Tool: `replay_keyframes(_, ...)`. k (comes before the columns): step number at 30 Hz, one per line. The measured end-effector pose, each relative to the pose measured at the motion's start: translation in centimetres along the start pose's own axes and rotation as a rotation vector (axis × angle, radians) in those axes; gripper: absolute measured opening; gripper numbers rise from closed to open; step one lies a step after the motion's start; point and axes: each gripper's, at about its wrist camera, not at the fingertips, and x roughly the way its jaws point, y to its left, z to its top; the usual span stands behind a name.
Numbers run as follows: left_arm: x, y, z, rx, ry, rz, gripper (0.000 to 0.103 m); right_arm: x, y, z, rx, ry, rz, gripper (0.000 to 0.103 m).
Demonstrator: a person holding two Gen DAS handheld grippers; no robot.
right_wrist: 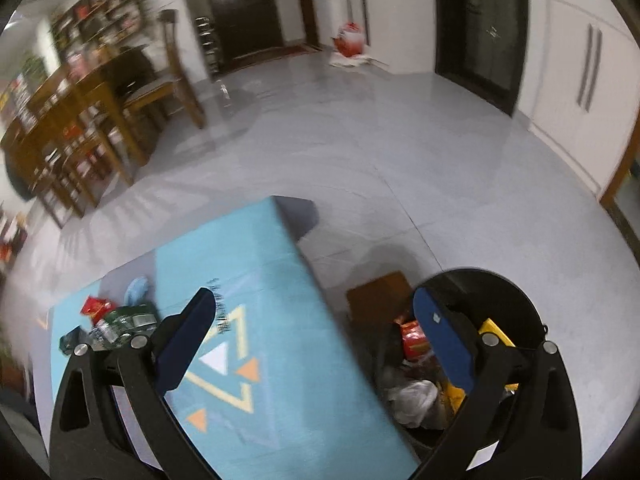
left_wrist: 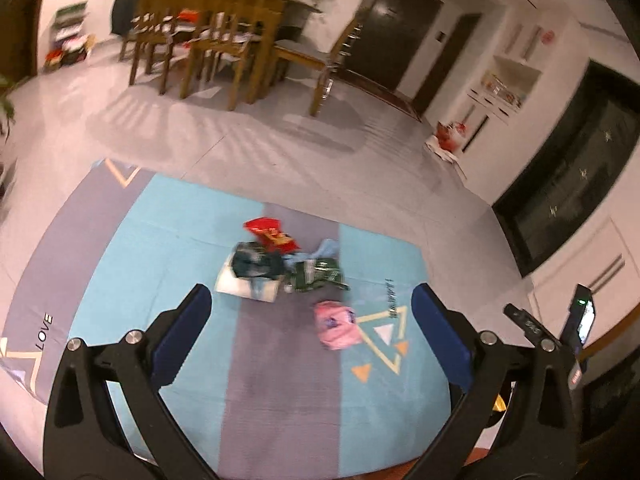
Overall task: Collect trash
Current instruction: 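Move both tools back over the trash pile on the rug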
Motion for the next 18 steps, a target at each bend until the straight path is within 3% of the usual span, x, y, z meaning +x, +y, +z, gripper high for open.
replay_keyframes(6,1.9,4.0,1.1,-0.054,-0.004,0.040,0.100,-3.3,6.6,0.3,-0.140,0.021,0.065,0.097)
replay_keyframes(9,3.4,6.9,1.9,-0.145,-0.010,0.068,0.100,-4.0,10.5,-0.1,-0.227,0.049,0.116,0.097)
replay_keyframes(14,7.1,10.3,0.8,-0.263,0.127,0.060,0.100,-2.9,15.5,-2.2,-0.265,0.119,0.222,0.097)
replay_keyframes(18,9.3,11.8,0.5,-0.350,0.177,0.093,0.100,0.1,18.4,-3.4,-0.256,0.217,0.277,0.097)
